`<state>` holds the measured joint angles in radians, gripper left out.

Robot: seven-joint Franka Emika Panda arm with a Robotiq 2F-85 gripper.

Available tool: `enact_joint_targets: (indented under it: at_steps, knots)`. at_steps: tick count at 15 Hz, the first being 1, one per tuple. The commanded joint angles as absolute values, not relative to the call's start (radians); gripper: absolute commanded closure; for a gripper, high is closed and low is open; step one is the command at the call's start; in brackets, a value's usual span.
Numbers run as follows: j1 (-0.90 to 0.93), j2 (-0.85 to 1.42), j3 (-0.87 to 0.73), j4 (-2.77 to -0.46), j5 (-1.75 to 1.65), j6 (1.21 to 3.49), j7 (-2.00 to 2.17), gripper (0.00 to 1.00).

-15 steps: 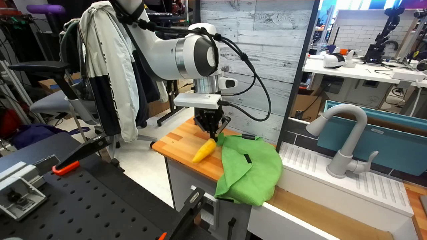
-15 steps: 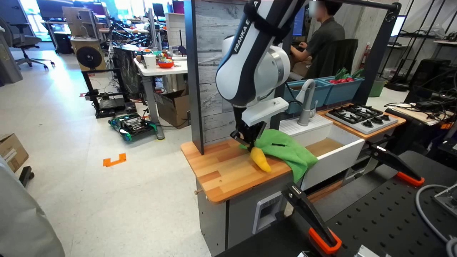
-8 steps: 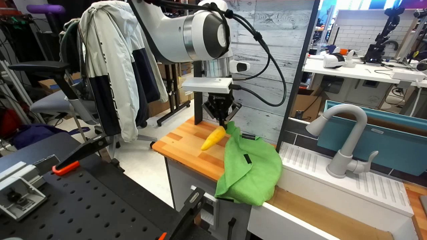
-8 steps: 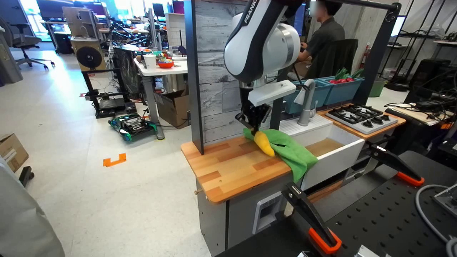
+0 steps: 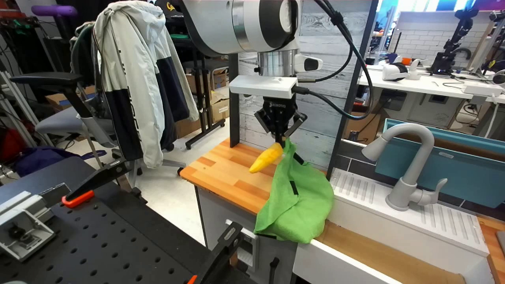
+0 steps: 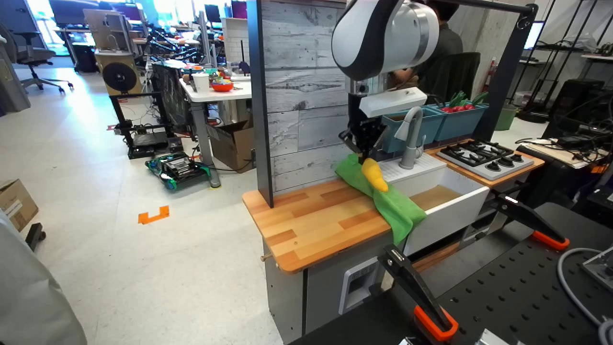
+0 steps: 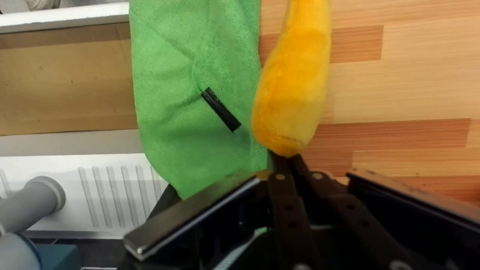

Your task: Put the carrot on the green towel.

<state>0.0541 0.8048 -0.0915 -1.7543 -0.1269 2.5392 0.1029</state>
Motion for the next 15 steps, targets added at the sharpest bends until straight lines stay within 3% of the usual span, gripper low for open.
enact_joint_targets:
  at_steps: [1, 15]
  knots:
    - [-0.005, 0.752, -0.067, -1.826, -0.082, 2.582, 0.069, 0.99]
    - [-0.137, 0.836, -0.08, -1.763, 0.038, 2.601, 0.064, 0.99]
